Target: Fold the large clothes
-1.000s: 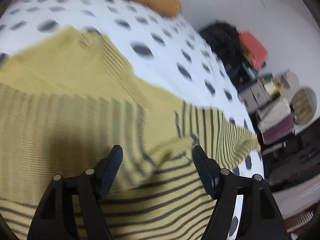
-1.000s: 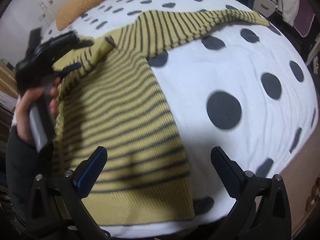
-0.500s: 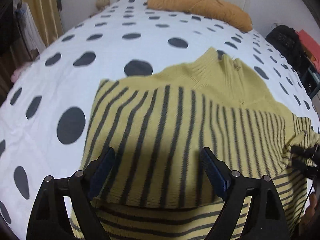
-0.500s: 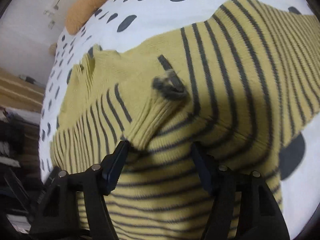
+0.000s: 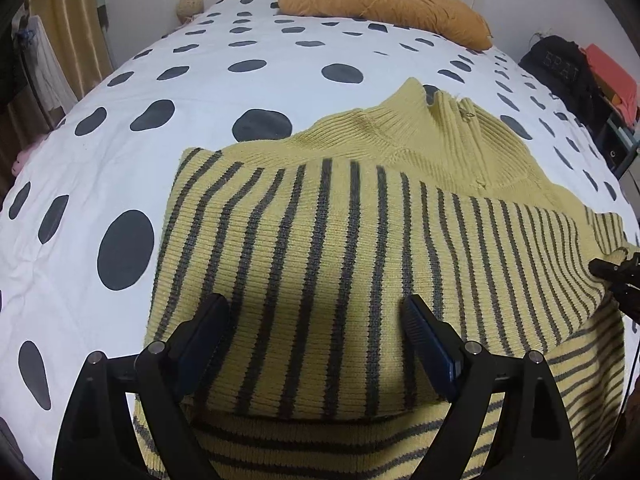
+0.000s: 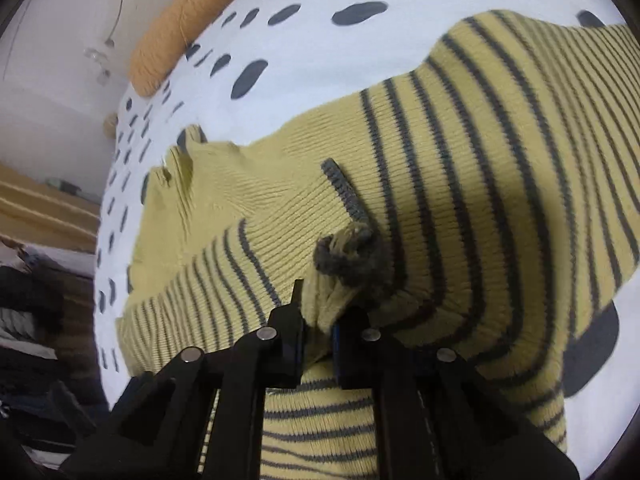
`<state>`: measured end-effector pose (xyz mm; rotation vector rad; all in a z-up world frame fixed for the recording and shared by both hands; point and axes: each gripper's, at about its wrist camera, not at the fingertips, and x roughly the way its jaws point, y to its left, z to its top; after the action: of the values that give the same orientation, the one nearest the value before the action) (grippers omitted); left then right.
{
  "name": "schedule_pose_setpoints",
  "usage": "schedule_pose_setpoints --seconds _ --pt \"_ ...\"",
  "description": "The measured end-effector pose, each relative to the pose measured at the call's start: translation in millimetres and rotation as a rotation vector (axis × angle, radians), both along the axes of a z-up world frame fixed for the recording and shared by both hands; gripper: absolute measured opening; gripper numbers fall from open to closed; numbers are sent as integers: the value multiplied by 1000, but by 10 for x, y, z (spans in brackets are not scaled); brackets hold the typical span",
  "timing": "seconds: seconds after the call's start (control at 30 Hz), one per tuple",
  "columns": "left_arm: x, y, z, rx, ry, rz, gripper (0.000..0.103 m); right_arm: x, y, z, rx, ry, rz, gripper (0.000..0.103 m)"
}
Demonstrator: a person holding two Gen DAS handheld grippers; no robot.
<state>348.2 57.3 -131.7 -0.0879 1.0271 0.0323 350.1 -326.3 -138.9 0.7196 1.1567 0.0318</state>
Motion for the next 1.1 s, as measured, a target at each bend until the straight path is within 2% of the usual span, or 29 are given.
schedule_pose_setpoints --seconds 0.07,0.13,0.2,0.23,0.3,0.37,0.4,0.47,0.5,0.53,0.6,0.63,0.7,0.8,0.9,1.0,1.07,1.1 --pt "-32 -6 24 -49 -14 -16 89 -133 -78 118 -32 -30 -10 11" --pt "-33 -31 5 -58 -22 -25 89 -213 -140 191 -79 -46 -22 11" --pt "24 -95 -96 0 7 -23 90 -131 -145 61 -125 7 0 12" --pt "43 -127 -139 26 17 -26 90 -91 -150 -51 -115 43 11 12" --pt "38 -187 -185 70 1 -39 95 -124 -238 -110 -50 27 12 16" --pt "43 -213 -209 86 4 -43 96 -222 -388 -36 -14 8 14 26" --pt "54 -212 -217 85 9 -43 98 -325 -518 44 -22 -13 -10 34" --pt "85 -204 -229 78 23 -35 98 -572 -822 242 -101 -54 -92 56" --pt "77 -210 -208 77 21 -26 98 -715 -1037 350 -155 -75 -146 74" --pt "64 -225 -178 79 14 -18 97 -865 -1266 444 -201 -101 -217 80" --pt "3 -330 -69 49 -12 -34 95 -1124 -1710 595 -273 -129 -328 80" --pt "-41 -431 6 -6 -25 -66 95 -1222 -1984 640 -291 -124 -386 80" --pt "-72 -645 98 -72 -27 -113 96 -1331 -2430 644 -262 -109 -471 80" --pt "-83 -1119 164 -134 -7 -208 96 -1299 -3078 477 -188 -55 -578 80" --pt "-76 -1623 162 -167 4 -267 96 -1136 -3504 284 -151 -25 -605 80" --pt "-92 -2195 98 -264 46 -331 96 -994 -3777 131 -73 -46 -639 80" --pt "-135 -2557 47 -301 76 -376 96 -852 -3937 18 -52 -24 -620 78" --pt "-163 -2720 28 -309 88 -392 96 -775 -3968 -39 -50 -16 -600 62"
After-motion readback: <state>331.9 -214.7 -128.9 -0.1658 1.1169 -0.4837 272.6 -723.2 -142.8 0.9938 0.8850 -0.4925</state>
